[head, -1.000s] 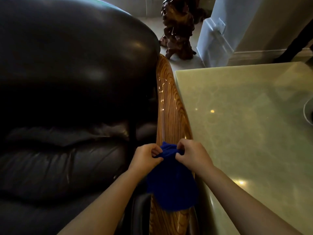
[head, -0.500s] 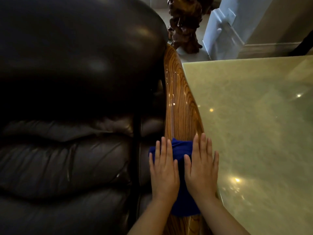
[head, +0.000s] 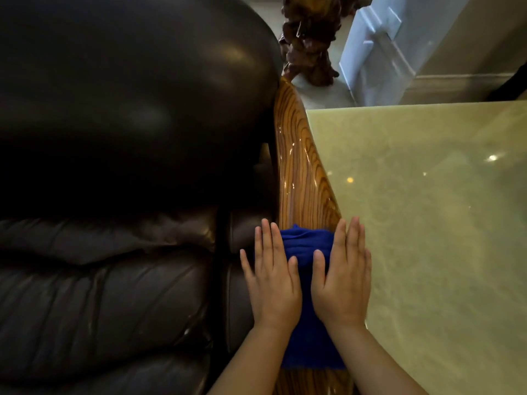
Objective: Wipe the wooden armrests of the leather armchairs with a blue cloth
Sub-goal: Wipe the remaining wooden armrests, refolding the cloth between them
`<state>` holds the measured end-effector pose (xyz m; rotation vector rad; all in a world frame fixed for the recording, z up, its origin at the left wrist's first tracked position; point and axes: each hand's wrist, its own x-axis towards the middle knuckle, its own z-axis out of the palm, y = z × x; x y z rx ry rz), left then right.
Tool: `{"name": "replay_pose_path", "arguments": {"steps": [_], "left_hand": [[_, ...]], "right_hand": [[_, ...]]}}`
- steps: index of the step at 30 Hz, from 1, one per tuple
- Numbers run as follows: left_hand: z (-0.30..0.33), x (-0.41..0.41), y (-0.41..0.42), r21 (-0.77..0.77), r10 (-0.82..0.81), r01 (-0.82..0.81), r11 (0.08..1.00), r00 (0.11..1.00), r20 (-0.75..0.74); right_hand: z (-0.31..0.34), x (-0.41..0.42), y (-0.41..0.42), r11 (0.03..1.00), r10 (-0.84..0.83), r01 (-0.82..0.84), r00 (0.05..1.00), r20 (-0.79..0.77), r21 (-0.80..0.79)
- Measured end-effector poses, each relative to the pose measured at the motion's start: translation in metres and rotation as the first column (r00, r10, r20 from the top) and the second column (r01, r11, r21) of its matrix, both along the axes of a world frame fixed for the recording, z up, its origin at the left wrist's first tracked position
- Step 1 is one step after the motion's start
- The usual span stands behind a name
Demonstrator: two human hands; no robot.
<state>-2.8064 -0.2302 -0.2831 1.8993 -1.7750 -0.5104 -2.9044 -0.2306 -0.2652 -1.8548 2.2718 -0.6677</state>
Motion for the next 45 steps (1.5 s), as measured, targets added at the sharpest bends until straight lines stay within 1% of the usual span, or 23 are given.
{"name": "replay_pose_path", "arguments": {"steps": [5,10,13,16,21,23,25,27,28,29,31,32,34,37,40,42,44,45], "left_hand": [[0.009,-0.003,-0.035,0.009,-0.053,0.053,0.999,0.998,-0.035],[0.016,-0.007,-0.075,0.023,-0.105,0.105,0.994,0.994,0.008],[0.017,-0.010,-0.102,0.024,-0.098,0.097,0.995,0.994,0.040],[0.015,-0.012,-0.127,0.004,-0.068,0.068,0.998,0.997,0.037],[0.024,-0.016,-0.190,0.039,-0.012,0.011,0.999,0.999,0.042],[0.033,-0.015,-0.206,0.024,-0.013,0.012,1.000,0.999,0.050],[0.038,-0.008,-0.201,-0.093,-0.032,0.039,0.995,0.997,0.070],[0.034,0.001,-0.178,-0.151,-0.133,0.148,0.977,0.985,0.109],[0.029,0.005,-0.168,-0.130,-0.191,0.211,0.969,0.970,0.151],[0.024,0.009,-0.161,-0.077,-0.237,0.254,0.964,0.955,0.180],[0.019,0.012,-0.162,0.069,-0.292,0.285,0.956,0.945,0.147],[0.019,0.012,-0.169,0.105,-0.307,0.295,0.950,0.943,0.126],[0.021,0.009,-0.184,0.110,-0.309,0.295,0.949,0.940,0.142],[0.023,0.004,-0.204,0.109,-0.294,0.276,0.955,0.928,0.227],[0.030,-0.002,-0.226,0.145,-0.282,0.251,0.957,0.921,0.268],[0.040,-0.005,-0.239,0.193,-0.281,0.234,0.953,0.920,0.274],[0.048,-0.004,-0.243,0.209,-0.291,0.234,0.949,0.908,0.301],[0.051,-0.001,-0.240,0.188,-0.295,0.244,0.952,0.897,0.330]], "right_hand": [[0.006,-0.004,-0.035,1.000,0.000,0.001,1.000,-0.020,0.027],[0.010,-0.007,-0.068,0.997,-0.030,0.031,1.000,-0.007,0.071],[0.013,-0.008,-0.093,0.998,-0.016,0.016,1.000,0.007,0.058],[0.013,-0.011,-0.121,0.999,0.006,-0.006,1.000,0.019,0.039],[0.019,-0.012,-0.189,0.993,0.018,-0.025,0.998,0.057,0.117],[0.028,-0.015,-0.209,0.990,0.018,-0.029,0.997,0.081,0.138],[0.031,-0.023,-0.209,0.997,0.071,-0.073,0.994,0.079,0.028],[0.029,-0.029,-0.189,0.981,0.192,-0.189,0.980,0.060,-0.045],[0.025,-0.031,-0.179,0.967,0.254,-0.253,0.965,0.060,-0.036],[0.020,-0.031,-0.172,0.954,0.298,-0.298,0.952,0.069,-0.001],[0.014,-0.029,-0.174,0.943,0.316,-0.326,0.941,0.119,0.073],[0.013,-0.028,-0.182,0.940,0.317,-0.330,0.939,0.136,0.083],[0.013,-0.028,-0.199,0.936,0.320,-0.337,0.935,0.154,0.102],[0.011,-0.032,-0.225,0.932,0.303,-0.326,0.940,0.155,0.159],[0.013,-0.035,-0.248,0.920,0.282,-0.298,0.954,0.100,0.255],[0.020,-0.039,-0.259,0.902,0.306,-0.298,0.952,0.025,0.313],[0.025,-0.049,-0.258,0.901,0.333,-0.318,0.943,-0.001,0.295],[0.028,-0.055,-0.254,0.900,0.358,-0.353,0.933,0.026,0.255]]}}
